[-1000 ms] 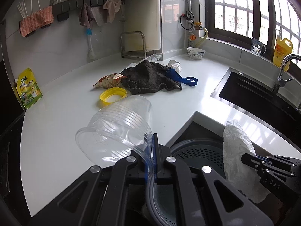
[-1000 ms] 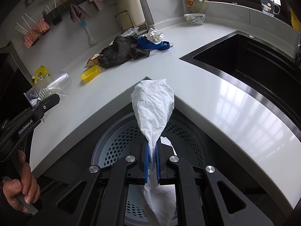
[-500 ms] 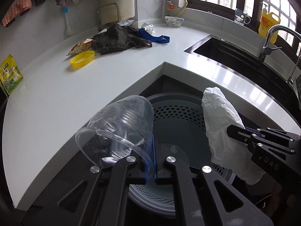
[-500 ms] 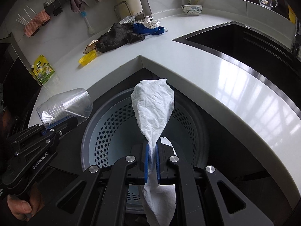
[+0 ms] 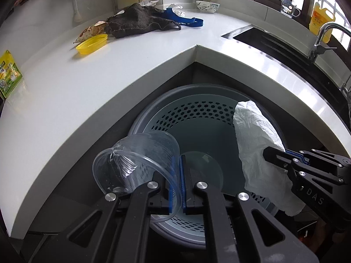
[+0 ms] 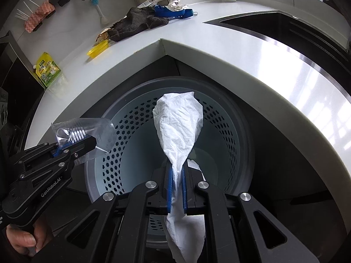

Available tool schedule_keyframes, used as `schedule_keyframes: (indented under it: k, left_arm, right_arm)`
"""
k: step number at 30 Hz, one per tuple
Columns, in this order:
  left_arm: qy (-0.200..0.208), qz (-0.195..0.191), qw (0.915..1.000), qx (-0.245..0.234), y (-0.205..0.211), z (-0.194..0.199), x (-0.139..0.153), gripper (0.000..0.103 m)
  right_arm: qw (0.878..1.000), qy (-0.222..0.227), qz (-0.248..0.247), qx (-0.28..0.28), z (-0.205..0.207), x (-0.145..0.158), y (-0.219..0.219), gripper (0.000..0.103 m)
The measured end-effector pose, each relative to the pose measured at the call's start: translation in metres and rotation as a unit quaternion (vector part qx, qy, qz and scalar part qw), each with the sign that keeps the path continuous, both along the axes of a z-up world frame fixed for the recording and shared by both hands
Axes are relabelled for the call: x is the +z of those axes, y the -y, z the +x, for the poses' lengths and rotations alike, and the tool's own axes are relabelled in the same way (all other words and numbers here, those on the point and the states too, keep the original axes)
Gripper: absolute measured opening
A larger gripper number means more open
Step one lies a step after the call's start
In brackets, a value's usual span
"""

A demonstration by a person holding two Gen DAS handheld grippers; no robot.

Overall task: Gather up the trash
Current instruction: 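Carry cup and tissue over the basket and open both tools to drop them, then withdraw both tools from the basket back toward the counter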

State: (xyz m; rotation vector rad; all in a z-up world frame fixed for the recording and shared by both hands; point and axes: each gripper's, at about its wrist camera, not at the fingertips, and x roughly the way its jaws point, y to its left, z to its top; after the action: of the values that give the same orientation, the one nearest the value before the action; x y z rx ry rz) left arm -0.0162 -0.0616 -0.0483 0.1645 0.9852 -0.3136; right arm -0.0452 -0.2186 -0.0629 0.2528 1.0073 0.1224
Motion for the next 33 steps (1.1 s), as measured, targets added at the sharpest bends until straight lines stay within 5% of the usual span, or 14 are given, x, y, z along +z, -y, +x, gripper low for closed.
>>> schedule_keyframes:
  k: [4, 6, 8, 33]
  left_arm:
    - [0.000, 0.011, 0.9999, 0.003, -0.001, 0.001, -0.002, 0.012]
    - [-0.003, 0.011, 0.9999, 0.008, -0.002, 0.003, -0.002, 0.033]
    - [0.004, 0.002, 0.9999, 0.014, -0.006, 0.002, 0.001, 0.070]
    - [0.022, -0.007, 0.9994, 0.026, -0.013, 0.004, 0.011, 0.077]
  right_arm:
    - [1.000, 0.012, -0.007, -0.005, -0.004, 0.003, 0.001, 0.045]
    - [1.000, 0.014, -0.010, -0.007, -0.004, 0.004, 0.003, 0.045]
    - [1.000, 0.014, -0.009, -0.009, -0.005, 0.004, 0.005, 0.045]
    - [0.999, 0.017, -0.008, -0.029, -0.009, 0.007, 0.012, 0.048]
